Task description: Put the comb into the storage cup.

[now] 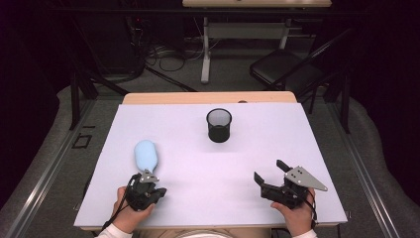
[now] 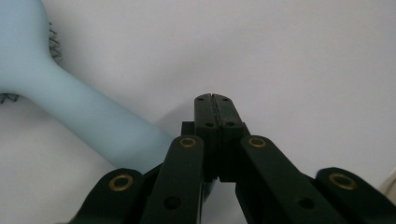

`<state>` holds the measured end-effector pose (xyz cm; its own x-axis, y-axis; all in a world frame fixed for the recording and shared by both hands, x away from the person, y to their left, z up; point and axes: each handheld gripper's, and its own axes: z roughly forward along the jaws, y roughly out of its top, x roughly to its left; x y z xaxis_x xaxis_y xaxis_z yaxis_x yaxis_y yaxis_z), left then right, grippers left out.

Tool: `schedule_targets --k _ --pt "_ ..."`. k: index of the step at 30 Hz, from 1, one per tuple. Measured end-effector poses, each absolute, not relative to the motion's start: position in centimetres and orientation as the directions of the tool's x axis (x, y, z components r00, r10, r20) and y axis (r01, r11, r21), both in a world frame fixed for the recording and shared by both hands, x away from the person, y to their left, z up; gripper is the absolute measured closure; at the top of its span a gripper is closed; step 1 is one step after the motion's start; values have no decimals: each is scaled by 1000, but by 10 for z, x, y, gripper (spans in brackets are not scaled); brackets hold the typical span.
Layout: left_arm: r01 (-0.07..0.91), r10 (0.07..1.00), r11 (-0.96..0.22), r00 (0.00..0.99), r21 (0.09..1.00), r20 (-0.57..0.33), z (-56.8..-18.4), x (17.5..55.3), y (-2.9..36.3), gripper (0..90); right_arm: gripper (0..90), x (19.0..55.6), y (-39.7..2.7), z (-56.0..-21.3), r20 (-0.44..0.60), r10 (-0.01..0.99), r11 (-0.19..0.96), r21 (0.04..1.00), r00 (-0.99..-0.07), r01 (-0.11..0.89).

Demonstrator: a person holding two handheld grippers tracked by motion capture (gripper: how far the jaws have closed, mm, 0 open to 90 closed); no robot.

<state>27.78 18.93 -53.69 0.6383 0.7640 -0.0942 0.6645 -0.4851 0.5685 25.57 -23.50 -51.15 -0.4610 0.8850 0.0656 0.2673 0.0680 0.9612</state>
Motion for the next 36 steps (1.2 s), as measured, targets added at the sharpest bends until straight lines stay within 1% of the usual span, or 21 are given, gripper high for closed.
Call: schedule_targets --k 11,26,36 --pt "673 772 -493 631 550 -80 -538 274 197 900 113 256 -235 -512 67 885 67 961 -461 268" --pt "730 838 -405 538 550 -96 -539 268 230 900 115 256 -235 -512 77 885 56 961 -459 270" --pt "735 855 -389 512 556 -80 -539 266 242 900 116 256 -236 -512 75 886 58 961 -458 270"
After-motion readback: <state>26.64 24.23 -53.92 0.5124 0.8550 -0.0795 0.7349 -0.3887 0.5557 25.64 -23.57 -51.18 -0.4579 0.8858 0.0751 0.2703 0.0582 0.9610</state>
